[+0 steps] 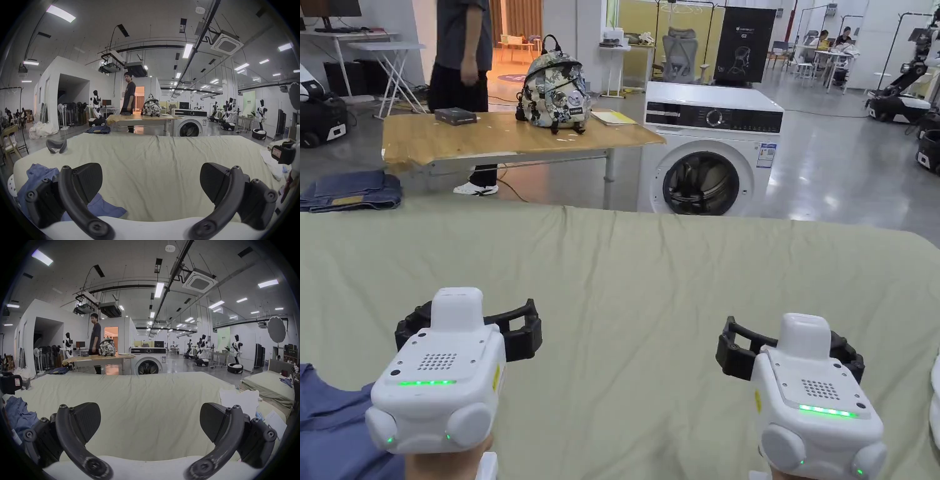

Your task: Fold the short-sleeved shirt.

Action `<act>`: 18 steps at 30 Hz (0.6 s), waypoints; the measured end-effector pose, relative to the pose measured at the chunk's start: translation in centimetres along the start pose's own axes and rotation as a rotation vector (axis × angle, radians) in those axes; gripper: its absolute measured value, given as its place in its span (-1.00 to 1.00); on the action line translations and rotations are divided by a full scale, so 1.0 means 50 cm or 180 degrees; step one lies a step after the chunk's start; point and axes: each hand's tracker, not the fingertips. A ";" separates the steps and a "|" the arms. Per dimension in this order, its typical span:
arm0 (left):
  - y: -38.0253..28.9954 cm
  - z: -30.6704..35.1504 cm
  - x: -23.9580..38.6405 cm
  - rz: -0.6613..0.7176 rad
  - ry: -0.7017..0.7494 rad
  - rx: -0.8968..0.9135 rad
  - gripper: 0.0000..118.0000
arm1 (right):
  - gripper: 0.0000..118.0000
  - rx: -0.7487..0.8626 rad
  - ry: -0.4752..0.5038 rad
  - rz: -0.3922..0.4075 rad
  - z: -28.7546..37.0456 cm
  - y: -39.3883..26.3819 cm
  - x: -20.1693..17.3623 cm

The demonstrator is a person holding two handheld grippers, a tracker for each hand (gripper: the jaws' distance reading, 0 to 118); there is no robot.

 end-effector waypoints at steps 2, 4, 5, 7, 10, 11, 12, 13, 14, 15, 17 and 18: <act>0.002 0.009 0.003 -0.0052 0.0012 0.0014 1.00 | 1.00 -0.0024 0.0005 -0.0035 0.006 0.001 0.004; 0.004 0.016 0.004 -0.0066 0.0021 0.0031 1.00 | 1.00 -0.0009 -0.0017 -0.0047 0.012 0.002 0.005; 0.006 0.018 0.005 -0.0069 0.0025 0.0041 1.00 | 1.00 0.0012 -0.0036 -0.0001 0.015 0.004 0.005; 0.008 0.020 0.003 -0.0061 0.0024 0.0059 1.00 | 1.00 0.0044 -0.0065 0.0079 0.019 0.005 -0.001; 0.013 0.015 0.001 -0.0022 0.0043 0.0067 1.00 | 1.00 0.0087 0.0052 0.0167 0.019 0.012 -0.007; 0.014 0.014 0.000 -0.0005 0.0050 0.0064 1.00 | 1.00 0.0082 0.0034 0.0173 0.018 0.013 -0.010; 0.014 0.013 0.000 0.0005 0.0052 0.0058 1.00 | 1.00 0.0083 0.0021 0.0175 0.015 0.015 -0.011; 0.013 0.012 0.000 0.0009 0.0055 0.0053 1.00 | 1.00 0.0083 0.0013 0.0163 0.014 0.015 -0.011; 0.013 0.010 0.001 0.0006 0.0057 0.0046 1.00 | 1.00 0.0066 0.0006 0.0149 0.011 0.015 -0.012; 0.011 0.009 0.002 -0.0019 0.0047 0.0033 1.00 | 1.00 0.0031 0.0006 0.0146 0.008 0.015 -0.012; 0.008 0.006 0.006 -0.0079 0.0034 0.0007 1.00 | 1.00 0.0005 0.0011 0.0156 0.002 0.016 -0.009; 0.008 0.005 0.003 -0.0042 -0.0004 -0.0007 1.00 | 1.00 -0.0002 0.0034 0.0106 0.000 0.019 -0.005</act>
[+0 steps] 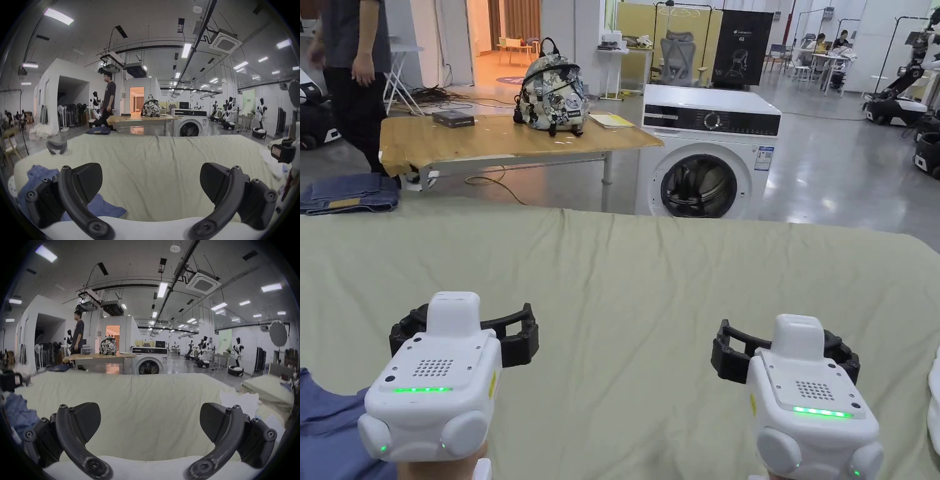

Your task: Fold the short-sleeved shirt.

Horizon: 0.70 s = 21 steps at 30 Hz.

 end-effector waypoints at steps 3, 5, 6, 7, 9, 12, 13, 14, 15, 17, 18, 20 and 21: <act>0.003 -0.008 -0.032 0.0771 -0.0153 -0.0049 1.00 | 1.00 -0.0012 0.0085 -0.0750 -0.004 0.016 0.029; 0.003 -0.013 -0.061 0.1483 -0.0219 -0.0072 1.00 | 1.00 -0.0035 0.0062 -0.1341 -0.006 0.027 0.051; 0.001 -0.016 -0.074 0.1823 -0.0248 -0.0080 0.99 | 1.00 -0.0008 0.0062 -0.1608 -0.007 0.032 0.062; 0.005 -0.017 -0.081 0.1969 -0.0221 -0.0073 0.99 | 1.00 0.0000 0.0029 -0.1803 -0.008 0.036 0.069; 0.018 -0.017 -0.069 0.1632 -0.0164 -0.0025 0.99 | 1.00 -0.0012 0.0004 -0.1598 -0.015 0.048 0.062; 0.045 -0.019 0.002 -0.0190 0.0056 -0.0016 0.99 | 1.00 0.0141 -0.0053 0.0288 -0.025 0.064 0.006; 0.044 -0.018 0.028 -0.0919 0.0113 0.0045 0.98 | 1.00 0.0256 -0.0102 0.1089 -0.026 0.058 -0.019; 0.037 -0.018 0.047 -0.1469 0.0132 0.0097 0.98 | 1.00 0.0353 -0.0173 0.1689 -0.031 0.045 -0.040; 0.025 -0.020 0.065 -0.2033 0.0212 0.0156 0.98 | 1.00 0.0455 -0.0247 0.2330 -0.034 0.029 -0.055; 0.006 -0.022 0.084 -0.2840 0.0270 0.0269 0.98 | 1.00 0.0612 -0.0308 0.3185 -0.039 0.002 -0.067; -0.002 -0.023 0.088 -0.3155 0.0321 0.0329 0.98 | 1.00 0.0679 -0.0312 0.3483 -0.039 -0.011 -0.071; -0.008 -0.014 0.091 -0.3484 0.0355 0.0396 0.97 | 1.00 0.0744 -0.0340 0.3737 -0.040 -0.022 -0.073; -0.011 -0.013 0.092 -0.3548 0.0354 0.0411 0.97 | 1.00 0.0734 -0.0348 0.3775 -0.040 -0.024 -0.073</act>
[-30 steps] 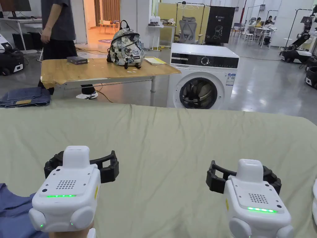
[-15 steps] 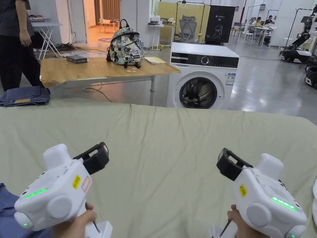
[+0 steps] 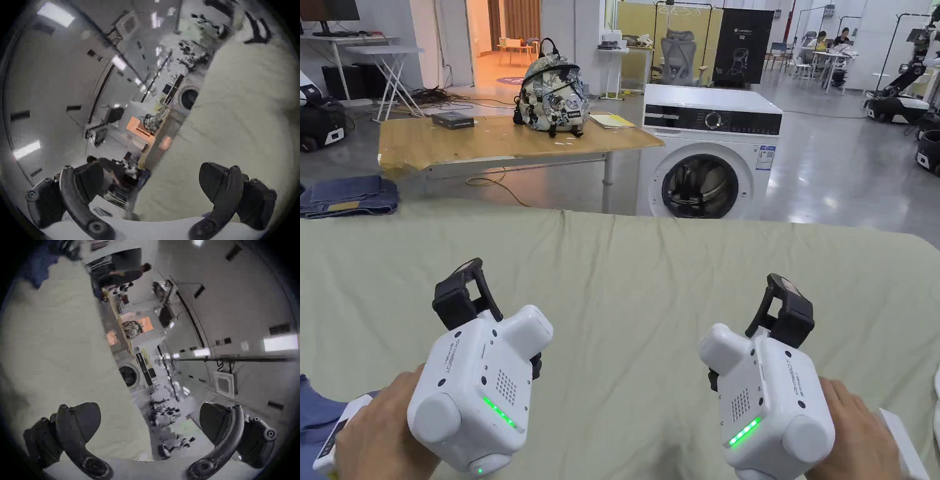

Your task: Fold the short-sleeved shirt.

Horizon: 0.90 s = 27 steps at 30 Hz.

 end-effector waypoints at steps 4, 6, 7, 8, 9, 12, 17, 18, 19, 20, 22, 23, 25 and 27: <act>0.005 0.011 -0.018 0.0476 -0.0068 -0.0063 0.97 | 1.00 -0.0149 -0.0010 -0.0406 0.000 0.000 0.008; 0.002 0.009 -0.042 0.1225 -0.0260 -0.0171 0.97 | 1.00 -0.0293 0.0060 -0.1016 0.012 0.005 0.036; -0.003 0.007 -0.056 0.1721 -0.0354 -0.0223 0.97 | 1.00 -0.0401 0.0153 -0.1465 0.013 0.005 0.049; -0.007 0.008 -0.064 0.2082 -0.0410 -0.0254 0.97 | 1.00 -0.0474 0.0221 -0.1788 0.013 0.004 0.058; -0.014 0.010 -0.072 0.2514 -0.0415 -0.0271 0.97 | 1.00 -0.0547 0.0288 -0.2214 0.009 -0.001 0.071; -0.056 -0.006 -0.084 0.3484 -0.0414 -0.0161 0.94 | 1.00 -0.0652 0.0380 -0.3227 0.014 -0.016 0.092; -0.071 -0.003 -0.086 0.4189 -0.0421 -0.0149 0.94 | 1.00 -0.0743 0.0277 -0.3967 0.004 -0.045 0.083; -0.069 0.000 -0.082 0.4248 -0.0473 -0.0128 0.94 | 1.00 -0.0726 0.0244 -0.4023 0.005 -0.048 0.081; -0.069 -0.002 -0.081 0.4245 -0.0488 -0.0147 0.93 | 1.00 -0.0716 0.0249 -0.4028 0.005 -0.051 0.082; -0.068 -0.003 -0.080 0.4210 -0.0477 -0.0164 0.91 | 1.00 -0.0719 0.0261 -0.4037 0.006 -0.053 0.084; -0.061 -0.001 -0.074 0.4038 -0.0384 -0.0215 0.89 | 1.00 -0.0707 0.0262 -0.4039 0.009 -0.051 0.083; -0.058 0.000 -0.073 0.3975 -0.0373 -0.0203 0.88 | 1.00 -0.0689 0.0262 -0.4032 0.009 -0.051 0.083; -0.054 0.001 -0.074 0.3858 -0.0341 -0.0182 0.81 | 1.00 -0.0680 0.0246 -0.3941 0.009 -0.045 0.085; -0.046 0.007 -0.073 0.3727 -0.0354 -0.0130 0.72 | 1.00 -0.0660 0.0226 -0.3875 0.009 -0.043 0.086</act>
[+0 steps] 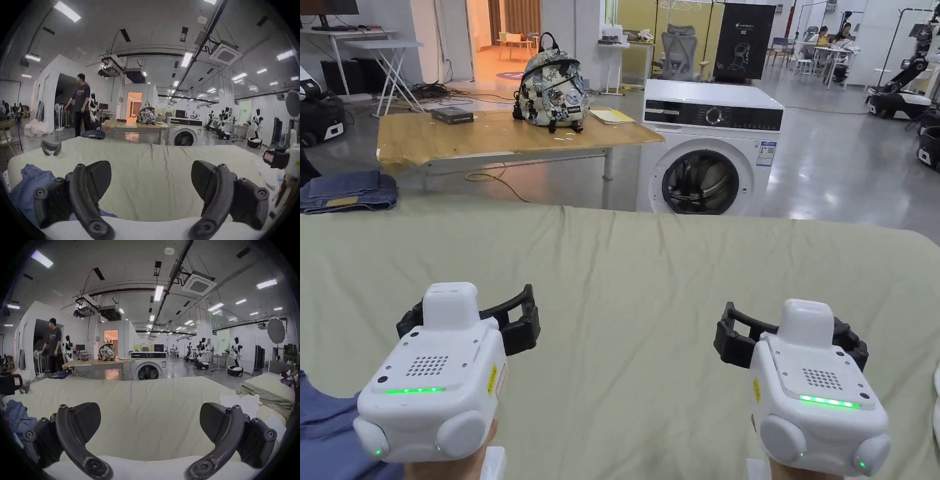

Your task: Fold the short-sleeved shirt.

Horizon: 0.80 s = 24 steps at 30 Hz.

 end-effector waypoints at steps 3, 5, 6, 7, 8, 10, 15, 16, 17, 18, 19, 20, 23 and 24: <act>0.003 0.003 0.015 -0.0293 0.0017 0.0028 0.51 | 1.00 0.0001 0.0023 0.0029 0.000 0.001 -0.006; 0.002 0.004 0.024 -0.0409 0.0042 0.0051 0.14 | 0.81 -0.0009 0.0006 0.0002 -0.002 -0.001 -0.007; 0.002 0.004 0.026 -0.0420 0.0046 0.0053 -0.21 | 0.40 0.0003 -0.0013 -0.0017 0.002 -0.003 -0.007; 0.003 0.005 0.027 -0.0426 0.0037 0.0014 -0.47 | -0.06 0.0016 -0.0043 -0.0024 0.003 -0.006 -0.008; 0.005 0.003 0.028 -0.0430 0.0040 -0.0045 -0.69 | -0.59 0.0022 -0.0080 -0.0004 0.003 -0.009 -0.010; 0.005 -0.001 0.031 -0.0420 0.0067 -0.0166 -0.92 | -1.00 0.0000 -0.0164 0.0029 0.003 -0.014 -0.010; 0.000 0.004 0.022 -0.0314 0.0006 -0.0151 -1.00 | -1.00 -0.0031 -0.0150 0.0054 0.012 -0.014 -0.012; 0.001 0.003 0.020 -0.0287 -0.0005 -0.0172 -1.00 | -1.00 -0.0021 -0.0128 0.0095 0.013 -0.015 -0.014; 0.002 0.002 0.018 -0.0248 -0.0021 -0.0200 -1.00 | -1.00 -0.0017 -0.0111 0.0136 0.014 -0.014 -0.017; 0.003 0.002 0.014 -0.0214 -0.0032 -0.0213 -1.00 | -1.00 -0.0023 -0.0110 0.0177 0.016 -0.012 -0.020; 0.005 0.001 0.009 -0.0176 -0.0061 -0.0261 -1.00 | -1.00 -0.0024 -0.0098 0.0191 0.018 -0.011 -0.023; 0.005 -0.002 0.004 -0.0138 -0.0096 -0.0331 -1.00 | -1.00 -0.0022 -0.0085 0.0197 0.020 -0.010 -0.025; 0.001 -0.006 -0.021 -0.0179 -0.0087 -0.0576 -1.00 | -1.00 -0.0065 -0.0046 0.0203 0.022 -0.006 -0.034; -0.002 -0.002 -0.033 -0.0216 -0.0074 -0.0622 -1.00 | -1.00 -0.0089 -0.0027 0.0193 0.022 -0.006 -0.038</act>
